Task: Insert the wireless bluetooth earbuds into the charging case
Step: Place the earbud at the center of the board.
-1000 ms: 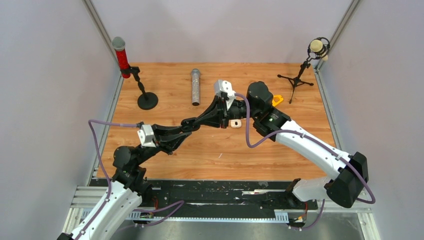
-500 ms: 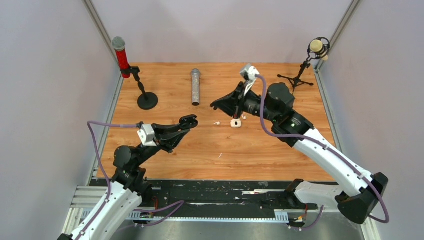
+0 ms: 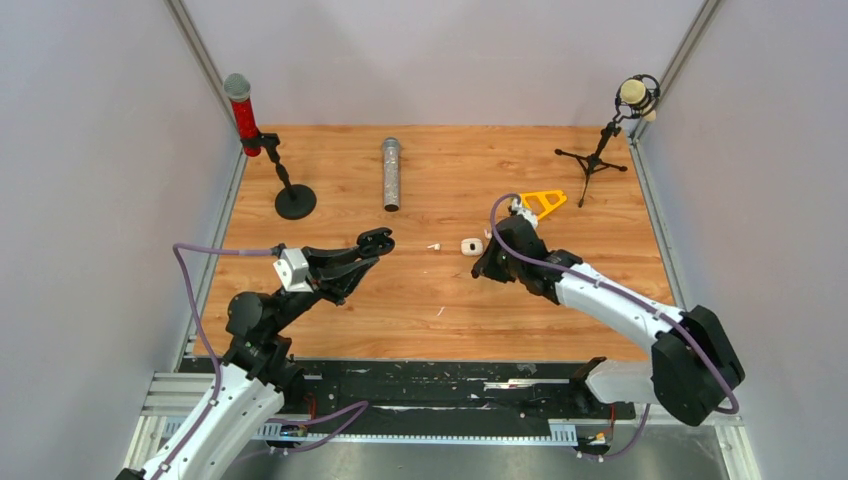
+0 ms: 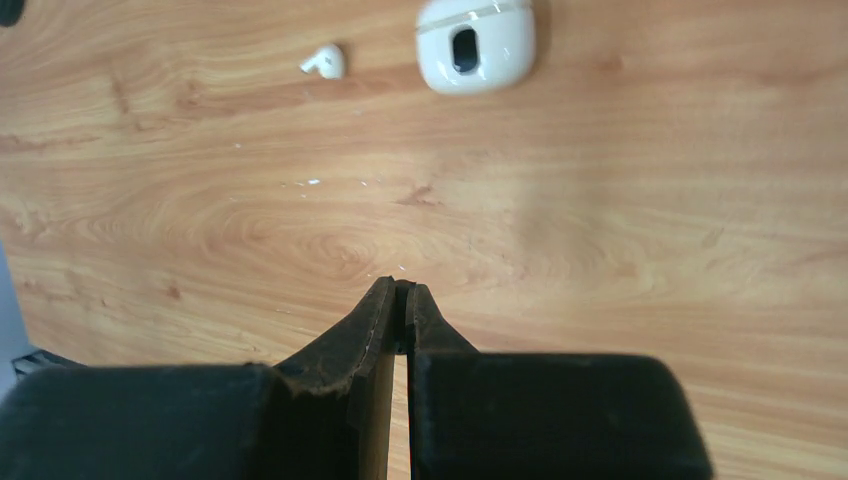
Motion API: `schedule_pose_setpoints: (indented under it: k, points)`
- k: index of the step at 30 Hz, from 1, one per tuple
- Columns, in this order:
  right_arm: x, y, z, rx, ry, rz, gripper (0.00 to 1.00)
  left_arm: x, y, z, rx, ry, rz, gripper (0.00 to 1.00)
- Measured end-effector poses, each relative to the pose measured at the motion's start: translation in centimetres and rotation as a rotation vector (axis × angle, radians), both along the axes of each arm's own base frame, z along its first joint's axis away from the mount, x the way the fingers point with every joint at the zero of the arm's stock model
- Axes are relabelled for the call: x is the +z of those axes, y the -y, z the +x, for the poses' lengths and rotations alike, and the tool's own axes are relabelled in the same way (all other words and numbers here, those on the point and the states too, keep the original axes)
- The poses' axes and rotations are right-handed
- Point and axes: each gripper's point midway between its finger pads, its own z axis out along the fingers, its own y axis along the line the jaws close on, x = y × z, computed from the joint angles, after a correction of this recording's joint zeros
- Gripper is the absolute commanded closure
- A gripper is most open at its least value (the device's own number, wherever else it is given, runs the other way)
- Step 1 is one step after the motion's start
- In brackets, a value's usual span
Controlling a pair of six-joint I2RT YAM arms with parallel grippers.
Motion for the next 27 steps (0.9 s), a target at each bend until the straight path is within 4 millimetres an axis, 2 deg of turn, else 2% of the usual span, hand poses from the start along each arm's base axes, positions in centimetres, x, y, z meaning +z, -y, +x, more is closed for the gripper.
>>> schedule_pose_setpoints:
  k: [6,9,11,20,27]
  points:
    - [-5.3,-0.8,-1.4,-0.136,-0.200,0.097,1.00,0.0,0.0,0.0,0.000,0.000,0.000,1.00]
    - [-7.1,-1.5,-1.7,-0.185,-0.281,0.133,1.00,0.0,0.0,0.0,0.000,0.001,0.000,1.00]
    - [-7.5,-2.0,-1.6,-0.213,-0.306,0.166,0.99,0.1,0.0,-0.1,0.000,0.004,-0.002,1.00]
    - [-8.9,-3.2,-1.9,-0.263,-0.389,0.261,0.67,0.2,-0.1,-0.2,0.000,0.009,-0.004,1.00]
    - [-8.5,-2.5,-2.2,-0.258,-0.403,0.291,0.62,0.3,-0.1,-0.2,0.000,0.011,-0.005,1.00]
